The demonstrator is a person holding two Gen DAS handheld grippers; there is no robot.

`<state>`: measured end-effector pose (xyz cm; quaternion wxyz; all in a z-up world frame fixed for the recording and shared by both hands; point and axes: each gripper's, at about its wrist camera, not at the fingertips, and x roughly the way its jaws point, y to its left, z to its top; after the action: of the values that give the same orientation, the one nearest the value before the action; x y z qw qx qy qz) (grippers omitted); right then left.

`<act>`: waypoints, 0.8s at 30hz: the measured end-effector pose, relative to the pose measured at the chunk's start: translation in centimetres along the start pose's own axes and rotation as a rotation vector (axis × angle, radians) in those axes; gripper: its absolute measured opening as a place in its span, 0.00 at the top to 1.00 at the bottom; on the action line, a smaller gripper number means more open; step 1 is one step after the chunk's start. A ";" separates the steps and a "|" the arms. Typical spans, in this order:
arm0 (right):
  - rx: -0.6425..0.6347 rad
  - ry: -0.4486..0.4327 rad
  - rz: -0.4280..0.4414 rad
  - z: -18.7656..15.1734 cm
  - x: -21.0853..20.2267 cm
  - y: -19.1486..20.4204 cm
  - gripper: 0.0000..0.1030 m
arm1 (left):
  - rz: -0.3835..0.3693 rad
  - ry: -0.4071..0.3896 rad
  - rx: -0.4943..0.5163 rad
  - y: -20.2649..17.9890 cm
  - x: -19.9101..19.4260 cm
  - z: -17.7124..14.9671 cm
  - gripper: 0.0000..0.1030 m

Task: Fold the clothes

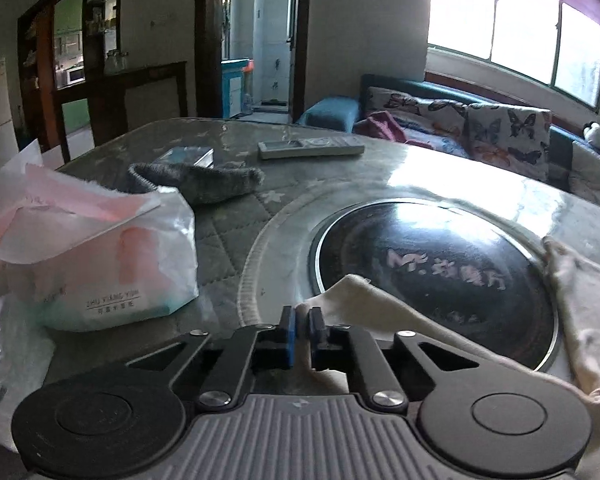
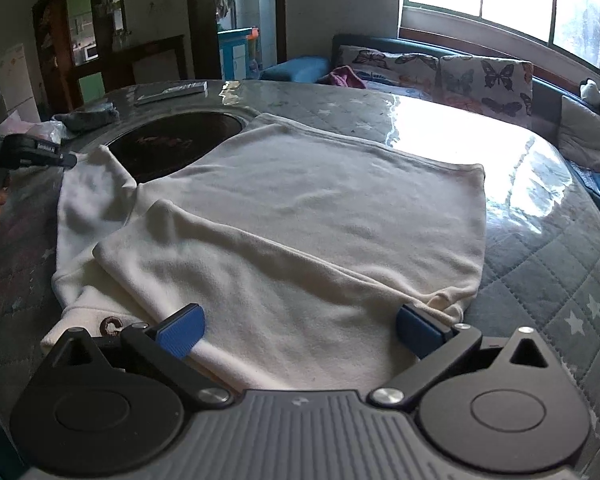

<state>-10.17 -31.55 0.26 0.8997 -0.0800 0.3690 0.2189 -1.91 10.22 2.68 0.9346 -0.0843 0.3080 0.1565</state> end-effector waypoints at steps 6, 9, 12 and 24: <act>-0.006 -0.010 -0.004 0.1 -0.7 0.2 0.00 | -0.161 -0.059 -0.010 -1.6 -4.7 1.8 0.95; -0.004 -0.042 -0.004 0.1 -1.9 0.1 0.00 | -0.276 -0.096 0.028 -4.1 -8.0 2.8 0.95; 0.007 -0.074 -0.012 -0.1 -3.2 -0.3 0.00 | -0.414 -0.122 0.073 -7.3 -11.0 3.3 0.95; 0.113 -0.126 -0.100 -3.1 -7.2 -3.5 0.00 | -0.886 -0.060 0.246 -20.6 -17.2 0.7 0.95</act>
<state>-15.09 -38.02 2.96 0.9340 -0.0336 0.3189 0.1574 -7.55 -13.05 14.87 0.9229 -0.0916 0.2315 -0.2936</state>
